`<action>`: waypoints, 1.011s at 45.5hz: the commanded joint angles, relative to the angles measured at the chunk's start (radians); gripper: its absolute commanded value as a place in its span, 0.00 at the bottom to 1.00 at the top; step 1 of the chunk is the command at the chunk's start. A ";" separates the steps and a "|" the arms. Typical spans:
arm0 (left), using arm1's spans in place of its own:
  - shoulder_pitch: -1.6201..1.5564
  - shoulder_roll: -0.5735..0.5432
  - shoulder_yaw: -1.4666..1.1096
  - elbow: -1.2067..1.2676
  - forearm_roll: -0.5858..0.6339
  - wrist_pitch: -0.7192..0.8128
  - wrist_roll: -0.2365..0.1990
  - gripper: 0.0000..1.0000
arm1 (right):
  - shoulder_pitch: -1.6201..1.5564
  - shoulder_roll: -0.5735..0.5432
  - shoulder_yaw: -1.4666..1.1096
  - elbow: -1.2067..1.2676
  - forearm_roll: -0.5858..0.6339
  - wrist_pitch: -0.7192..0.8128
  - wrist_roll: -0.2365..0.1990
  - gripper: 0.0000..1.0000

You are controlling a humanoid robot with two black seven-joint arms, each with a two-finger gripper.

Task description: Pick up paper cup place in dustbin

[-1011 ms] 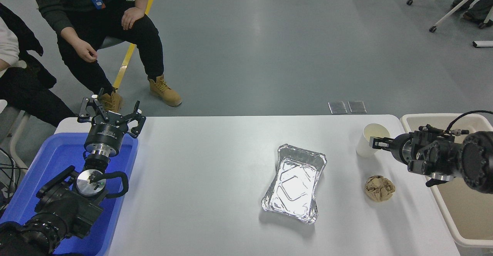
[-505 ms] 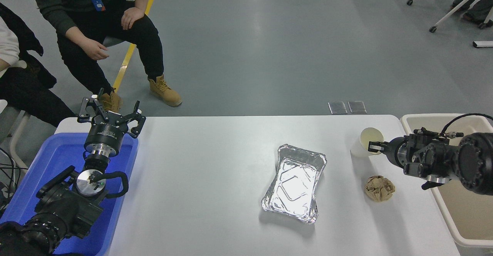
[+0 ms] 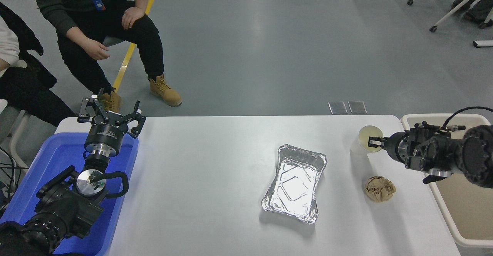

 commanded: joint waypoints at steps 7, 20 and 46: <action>0.000 0.000 0.000 0.001 0.000 0.000 0.000 0.99 | 0.406 -0.156 -0.031 0.199 -0.137 0.227 -0.001 0.00; 0.000 0.000 0.000 -0.001 0.000 0.000 0.000 0.99 | 0.672 -0.205 -0.104 0.262 -0.180 0.413 -0.001 0.00; 0.000 0.000 0.000 0.001 0.000 -0.001 0.000 0.99 | 0.650 -0.269 -0.114 0.210 -0.173 0.316 -0.006 0.00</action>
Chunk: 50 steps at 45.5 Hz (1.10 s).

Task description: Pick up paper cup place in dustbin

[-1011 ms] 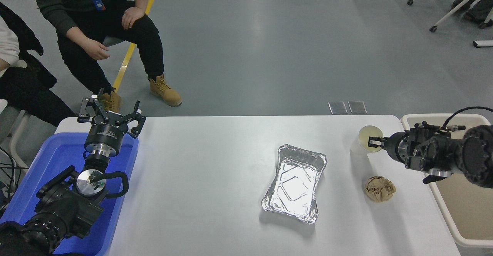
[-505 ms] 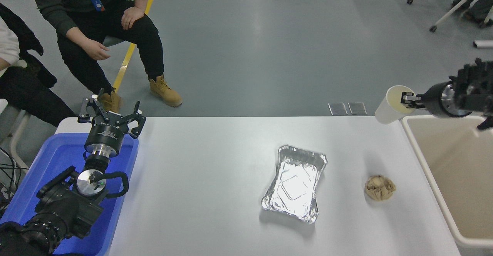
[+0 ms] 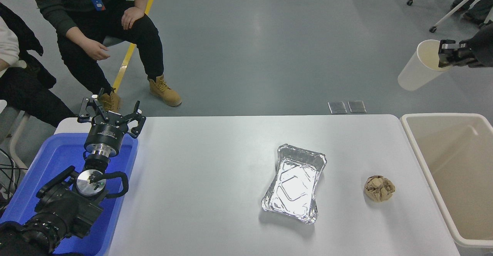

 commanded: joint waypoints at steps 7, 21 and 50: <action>0.000 0.000 0.000 0.001 0.000 0.000 0.000 0.99 | -0.245 -0.047 -0.068 -0.161 0.174 -0.226 -0.010 0.00; 0.000 0.000 0.000 0.001 0.000 0.000 0.000 0.99 | -0.657 -0.087 -0.074 -0.428 0.426 -0.434 -0.013 0.00; 0.000 0.000 0.000 0.001 0.000 0.000 0.000 0.99 | -1.388 -0.122 0.642 -0.715 0.449 -0.698 -0.027 0.00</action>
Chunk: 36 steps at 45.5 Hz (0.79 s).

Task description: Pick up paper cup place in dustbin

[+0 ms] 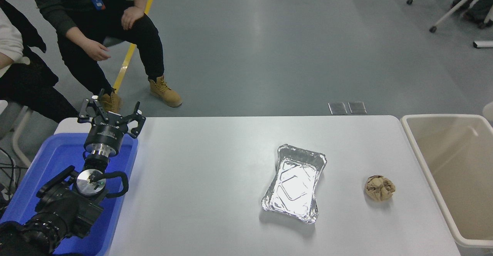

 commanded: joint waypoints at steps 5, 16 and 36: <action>0.000 0.000 0.000 -0.001 0.000 0.000 0.000 0.99 | -0.314 0.026 0.338 -0.106 -0.002 -0.087 0.000 0.00; 0.000 0.000 0.000 -0.001 0.000 0.000 0.000 0.99 | -0.365 0.064 0.364 -0.143 -0.014 -0.091 0.000 0.00; 0.000 0.000 0.000 -0.001 0.000 0.000 0.000 0.99 | -0.348 0.084 0.419 -0.131 -0.014 -0.084 0.000 1.00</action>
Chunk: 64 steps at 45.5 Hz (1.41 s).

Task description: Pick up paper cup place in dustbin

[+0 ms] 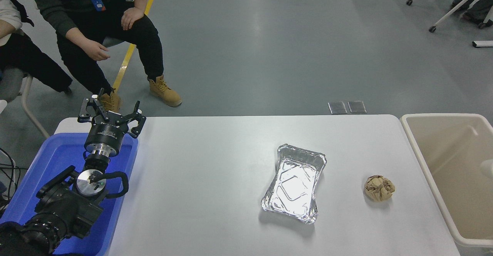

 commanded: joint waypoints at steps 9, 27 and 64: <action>0.000 0.000 0.000 0.001 0.000 0.000 0.000 0.99 | 0.010 0.005 0.031 0.008 -0.003 0.014 0.000 1.00; 0.000 0.000 0.000 -0.001 0.000 0.000 0.000 0.99 | 0.343 -0.044 0.013 0.097 -0.128 0.017 0.000 1.00; 0.000 0.000 0.000 -0.001 0.000 0.000 0.000 0.99 | 0.966 0.108 -0.294 0.290 -0.290 0.433 0.000 1.00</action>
